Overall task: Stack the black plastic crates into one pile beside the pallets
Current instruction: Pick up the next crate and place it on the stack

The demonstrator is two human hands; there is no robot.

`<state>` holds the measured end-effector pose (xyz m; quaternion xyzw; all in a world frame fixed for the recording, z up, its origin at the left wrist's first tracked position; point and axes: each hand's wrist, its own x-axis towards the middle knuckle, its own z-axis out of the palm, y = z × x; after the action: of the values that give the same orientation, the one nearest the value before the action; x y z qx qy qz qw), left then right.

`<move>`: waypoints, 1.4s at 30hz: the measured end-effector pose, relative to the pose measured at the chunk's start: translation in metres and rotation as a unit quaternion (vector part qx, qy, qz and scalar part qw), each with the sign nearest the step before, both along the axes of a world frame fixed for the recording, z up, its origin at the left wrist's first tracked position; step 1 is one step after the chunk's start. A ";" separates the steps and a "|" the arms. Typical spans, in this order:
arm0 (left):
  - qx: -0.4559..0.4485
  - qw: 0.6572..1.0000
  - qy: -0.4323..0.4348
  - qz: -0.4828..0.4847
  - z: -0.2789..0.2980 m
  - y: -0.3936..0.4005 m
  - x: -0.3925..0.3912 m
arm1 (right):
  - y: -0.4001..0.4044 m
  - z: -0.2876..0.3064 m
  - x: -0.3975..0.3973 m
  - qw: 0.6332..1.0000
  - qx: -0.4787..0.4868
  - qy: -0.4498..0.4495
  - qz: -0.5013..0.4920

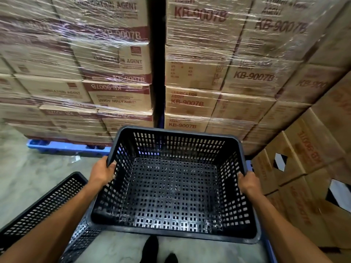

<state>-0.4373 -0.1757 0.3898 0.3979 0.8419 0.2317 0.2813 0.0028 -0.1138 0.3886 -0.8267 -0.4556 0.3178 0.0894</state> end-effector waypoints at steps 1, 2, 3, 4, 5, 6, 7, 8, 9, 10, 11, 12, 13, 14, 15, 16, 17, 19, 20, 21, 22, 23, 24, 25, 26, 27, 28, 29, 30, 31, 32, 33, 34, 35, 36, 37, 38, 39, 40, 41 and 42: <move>0.003 1.000 0.002 -0.002 0.001 -0.003 0.001 | 0.000 0.002 0.000 1.000 -0.005 0.000 -0.002; 0.007 1.000 0.008 -0.006 0.003 -0.008 0.003 | 0.000 0.003 0.000 1.000 -0.006 0.001 -0.004; 0.012 1.000 0.015 -0.012 0.004 -0.013 0.005 | 0.001 0.005 0.000 1.000 -0.004 0.005 -0.006; 0.017 0.999 0.020 -0.020 0.004 -0.017 0.008 | 0.000 0.006 0.000 1.000 0.000 0.013 -0.004; 0.022 0.999 0.025 -0.029 0.006 -0.024 0.010 | -0.002 0.006 -0.001 1.000 0.008 0.023 0.003; 0.027 0.998 0.031 -0.039 0.005 -0.030 0.012 | -0.005 0.006 -0.001 0.999 0.018 0.027 0.012; 0.029 0.997 0.039 -0.052 0.004 -0.036 0.012 | -0.010 0.005 -0.001 0.999 0.029 0.024 0.022; 0.021 0.996 0.049 -0.065 0.002 -0.043 0.012 | -0.015 0.003 0.001 0.998 0.045 0.019 0.034; 0.006 0.995 0.059 -0.077 -0.001 -0.050 0.011 | -0.021 -0.001 0.003 0.997 0.056 0.013 0.046; -0.006 0.994 0.070 -0.083 -0.004 -0.058 0.010 | -0.025 -0.005 0.007 0.996 0.066 0.011 0.057; -0.013 0.993 0.077 -0.087 -0.006 -0.065 0.009 | -0.029 -0.006 0.009 0.995 0.072 0.012 0.067; -0.015 0.993 0.080 -0.091 -0.008 -0.072 0.008 | -0.032 -0.009 0.011 0.994 0.078 0.015 0.076; -0.012 0.993 0.080 -0.091 -0.010 -0.079 0.009 | -0.037 -0.009 0.012 0.992 0.086 0.018 0.086; -0.007 0.993 0.081 -0.089 -0.011 -0.085 0.009 | -0.043 -0.007 0.012 0.990 0.097 0.020 0.095; -0.003 0.993 0.081 -0.085 -0.009 -0.091 0.012 | -0.051 -0.005 0.011 0.988 0.108 0.016 0.106; 0.001 0.993 0.083 -0.082 -0.009 -0.096 0.014 | -0.058 -0.005 0.012 0.986 0.118 0.007 0.120; 0.004 0.993 0.088 -0.080 -0.009 -0.101 0.017 | -0.066 -0.004 0.012 0.984 0.123 -0.007 0.132; 0.008 0.992 0.098 -0.078 -0.010 -0.109 0.020 | -0.078 -0.007 0.014 0.980 0.122 -0.049 0.147; 0.010 0.991 0.102 -0.081 -0.010 -0.111 0.022 | -0.083 -0.009 0.016 0.979 0.121 -0.066 0.150; 0.008 0.991 0.102 -0.084 -0.009 -0.114 0.023 | -0.088 -0.009 0.016 0.978 0.119 -0.079 0.151; 0.002 0.991 0.101 -0.086 -0.009 -0.117 0.024 | -0.092 -0.011 0.017 0.977 0.119 -0.088 0.151; -0.006 0.991 0.100 -0.087 -0.009 -0.120 0.025 | -0.096 -0.012 0.018 0.978 0.116 -0.095 0.145; -0.015 0.991 0.103 -0.089 -0.009 -0.122 0.026 | -0.099 -0.012 0.018 0.979 0.112 -0.099 0.142; -0.022 0.990 0.107 -0.094 -0.009 -0.125 0.027 | -0.103 -0.012 0.016 0.980 0.103 -0.099 0.139; -0.026 0.988 0.114 -0.100 -0.010 -0.129 0.026 | -0.106 -0.011 0.014 0.981 0.100 -0.099 0.134; -0.025 0.986 0.122 -0.107 -0.012 -0.134 0.027 | -0.110 -0.012 0.012 0.981 0.106 -0.102 0.128; -0.022 0.985 0.130 -0.113 -0.012 -0.137 0.026 | -0.111 -0.011 0.011 0.980 0.116 -0.105 0.126; -0.022 0.984 0.135 -0.118 -0.012 -0.139 0.026 | -0.113 -0.009 0.009 0.980 0.120 -0.108 0.120; -0.026 0.982 0.140 -0.121 -0.013 -0.140 0.026 | -0.115 -0.006 0.007 0.980 0.122 -0.110 0.112; -0.024 0.980 0.153 -0.124 -0.014 -0.140 0.027 | -0.116 -0.004 0.005 0.980 0.130 -0.110 0.104; -0.020 0.976 0.174 -0.133 -0.015 -0.139 0.027 | -0.117 -0.003 0.005 0.979 0.138 -0.112 0.101; -0.022 0.970 0.197 -0.143 -0.015 -0.138 0.029 | -0.116 -0.003 0.004 0.977 0.144 -0.118 0.100; -0.028 0.964 0.217 -0.152 -0.015 -0.136 0.030 | -0.114 -0.003 0.005 0.976 0.149 -0.126 0.100; -0.038 0.960 0.227 -0.159 -0.015 -0.136 0.030 | -0.112 -0.004 0.005 0.975 0.151 -0.132 0.101; -0.043 0.958 0.232 -0.163 -0.015 -0.137 0.031 | -0.112 -0.005 0.005 0.974 0.152 -0.134 0.102; -0.043 0.956 0.237 -0.168 -0.016 -0.137 0.030 | -0.113 -0.007 0.005 0.974 0.153 -0.130 0.101; -0.042 0.954 0.242 -0.172 -0.017 -0.137 0.027 | -0.116 -0.008 0.004 0.975 0.152 -0.126 0.100; -0.045 0.953 0.242 -0.174 -0.016 -0.138 0.025 | -0.119 -0.009 0.003 0.976 0.148 -0.125 0.104; -0.050 0.952 0.241 -0.180 -0.016 -0.139 0.023 | -0.122 -0.009 0.003 0.975 0.143 -0.126 0.113; -0.054 0.951 0.239 -0.187 -0.017 -0.140 0.022 | -0.123 -0.009 0.003 0.974 0.135 -0.131 0.127; -0.052 0.951 0.237 -0.193 -0.018 -0.140 0.020 | -0.122 -0.008 0.005 0.971 0.129 -0.141 0.145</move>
<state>-0.4172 -0.3157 0.3721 0.5808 0.8025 0.0279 0.1335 0.0074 -0.2362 0.3804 -0.7696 -0.6161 0.1461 0.0829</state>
